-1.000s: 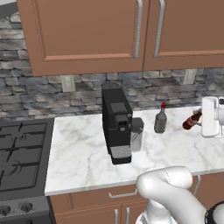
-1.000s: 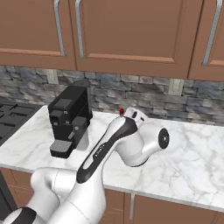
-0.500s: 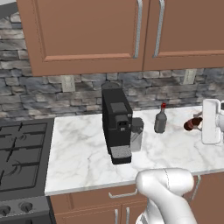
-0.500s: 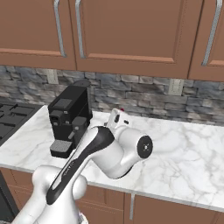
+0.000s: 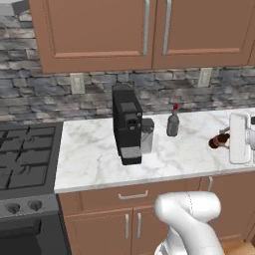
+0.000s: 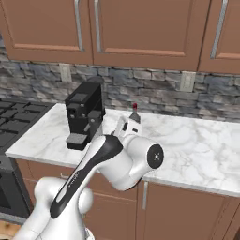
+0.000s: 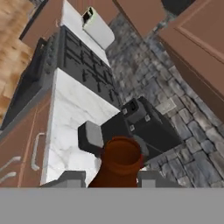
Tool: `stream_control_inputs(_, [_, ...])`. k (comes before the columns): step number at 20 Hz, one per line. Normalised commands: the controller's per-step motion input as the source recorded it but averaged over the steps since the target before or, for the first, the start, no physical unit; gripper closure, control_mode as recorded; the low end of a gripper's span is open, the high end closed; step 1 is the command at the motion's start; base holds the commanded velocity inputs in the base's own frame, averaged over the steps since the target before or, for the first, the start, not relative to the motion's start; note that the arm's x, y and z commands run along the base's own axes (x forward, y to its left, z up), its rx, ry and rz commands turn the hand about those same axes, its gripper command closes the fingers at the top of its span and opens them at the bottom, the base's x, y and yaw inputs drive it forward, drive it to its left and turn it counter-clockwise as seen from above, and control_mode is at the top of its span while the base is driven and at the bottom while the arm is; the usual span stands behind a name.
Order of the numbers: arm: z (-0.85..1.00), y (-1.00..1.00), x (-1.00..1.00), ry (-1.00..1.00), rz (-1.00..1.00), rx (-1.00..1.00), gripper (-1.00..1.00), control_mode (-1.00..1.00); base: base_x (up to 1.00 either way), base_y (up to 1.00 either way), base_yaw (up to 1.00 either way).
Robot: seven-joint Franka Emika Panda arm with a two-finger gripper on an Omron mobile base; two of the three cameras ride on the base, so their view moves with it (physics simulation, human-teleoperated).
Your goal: Move the drinks to the dining counter.
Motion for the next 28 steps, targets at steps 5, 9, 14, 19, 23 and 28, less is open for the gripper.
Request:
stream_control_inputs(5, [0.0, 0.0, 0.0, 0.0, 0.0, 0.0, 1.0, 1.0, -1.0, -0.4, -0.05])
stream_control_inputs(9, [0.0, 0.0, 0.0, 0.0, 0.0, 0.0, 1.0, 1.0, -0.88, -0.67, -0.21])
stream_control_inputs(14, [0.0, 0.0, 0.0, 0.0, 0.0, 0.0, 1.0, 1.0, -0.75, -0.65, -0.39])
stream_control_inputs(19, [0.0, 0.0, 0.0, 0.0, 0.0, 0.0, 1.0, 1.0, -0.34, -0.47, -0.49])
stream_control_inputs(23, [0.0, 0.0, 0.0, 0.0, 0.0, 0.0, 1.0, 1.0, -0.35, -0.35, -0.54])
stream_control_inputs(28, [0.0, 0.0, 0.0, 0.0, 0.0, 0.0, 1.0, 1.0, -0.83, 0.14, -0.47])
